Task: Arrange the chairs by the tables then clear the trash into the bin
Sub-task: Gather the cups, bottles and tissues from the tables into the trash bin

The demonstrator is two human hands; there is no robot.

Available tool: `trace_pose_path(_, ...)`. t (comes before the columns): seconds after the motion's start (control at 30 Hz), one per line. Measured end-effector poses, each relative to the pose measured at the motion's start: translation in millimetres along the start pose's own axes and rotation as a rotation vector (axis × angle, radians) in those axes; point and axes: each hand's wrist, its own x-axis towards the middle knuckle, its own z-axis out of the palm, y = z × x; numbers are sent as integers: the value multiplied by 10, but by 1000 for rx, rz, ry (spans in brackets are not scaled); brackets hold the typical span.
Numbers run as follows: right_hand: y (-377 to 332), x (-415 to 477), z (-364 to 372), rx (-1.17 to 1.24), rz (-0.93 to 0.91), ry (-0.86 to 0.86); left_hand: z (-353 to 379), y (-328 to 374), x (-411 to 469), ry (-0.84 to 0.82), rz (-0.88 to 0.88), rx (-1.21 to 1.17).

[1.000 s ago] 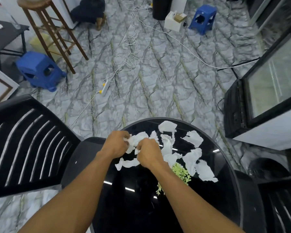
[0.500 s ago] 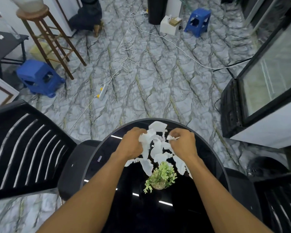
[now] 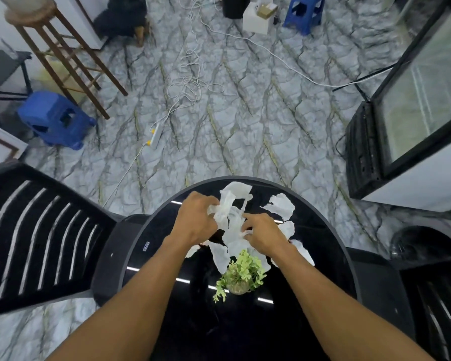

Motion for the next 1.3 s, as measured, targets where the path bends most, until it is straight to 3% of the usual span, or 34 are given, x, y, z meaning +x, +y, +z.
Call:
trace_pose_path(0.2,8,-42,-45,126,29,89,34,260,470,-15,66,-135)
trace_pose_path(0.3,78,-135,-134,258,87,184,222,304,689,-151,68,-13)
trace_pose_path(0.43,197,-251,-289,233,74,347,459,220,779,-315,47,150)
trace_pose_path(0.63,486,-175,-417,154,136,496,356,297,627,-82,22,-9)
trace_pose_path(0.8,583,-140,-321,42,150,283,234,327,379,-14,111,45)
trace_pose_path(1.07,627,-505,-228,182,184,347,521,154,40,-340,109,151)
trace_pose_path(1.2,549,-654,-229,145,197,128,558,144,-11,-378,87,203)
trace_pose_path(1.3,453,-690,-148,-5,139,39,621,156,-40,-309,106,203)
